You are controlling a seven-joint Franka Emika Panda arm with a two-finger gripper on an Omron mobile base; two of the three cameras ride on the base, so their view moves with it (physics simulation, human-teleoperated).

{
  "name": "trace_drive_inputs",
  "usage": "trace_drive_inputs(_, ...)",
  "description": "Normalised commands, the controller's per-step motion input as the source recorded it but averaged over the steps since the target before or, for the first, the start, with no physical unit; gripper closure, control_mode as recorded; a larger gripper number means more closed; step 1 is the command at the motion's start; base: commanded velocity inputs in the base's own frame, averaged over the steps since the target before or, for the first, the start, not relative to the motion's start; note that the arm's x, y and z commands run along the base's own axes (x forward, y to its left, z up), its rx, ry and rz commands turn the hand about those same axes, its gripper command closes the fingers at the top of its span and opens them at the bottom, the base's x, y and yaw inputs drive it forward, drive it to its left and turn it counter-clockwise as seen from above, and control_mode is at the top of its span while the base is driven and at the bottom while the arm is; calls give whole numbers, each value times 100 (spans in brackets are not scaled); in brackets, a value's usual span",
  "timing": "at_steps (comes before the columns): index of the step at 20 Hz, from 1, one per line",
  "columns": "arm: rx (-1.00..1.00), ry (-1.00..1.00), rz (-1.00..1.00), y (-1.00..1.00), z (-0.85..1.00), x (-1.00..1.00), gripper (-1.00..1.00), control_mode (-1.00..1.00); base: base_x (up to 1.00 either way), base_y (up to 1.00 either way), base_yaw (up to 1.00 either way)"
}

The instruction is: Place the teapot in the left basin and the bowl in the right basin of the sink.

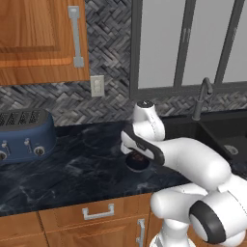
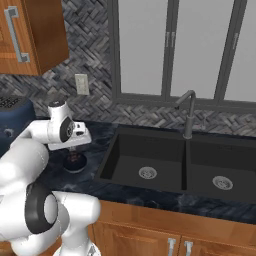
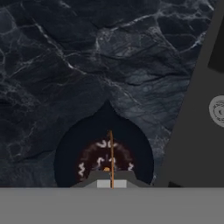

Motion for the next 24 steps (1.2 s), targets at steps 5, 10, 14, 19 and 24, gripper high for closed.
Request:
trace_drive_inputs(5,0,0,0,-20,48,-1,100,-100,0,0,0)
trace_drive_inputs(10,0,2,0,-33,35,-11,100,-100,0,0,0)
trace_drive_inputs(14,0,14,0,-31,25,-1,100,-100,0,0,0)
trace_drive_inputs(19,0,11,0,-31,24,0,100,-100,0,0,0)
trace_drive_inputs(24,0,9,0,-28,20,0,100,-100,0,0,0)
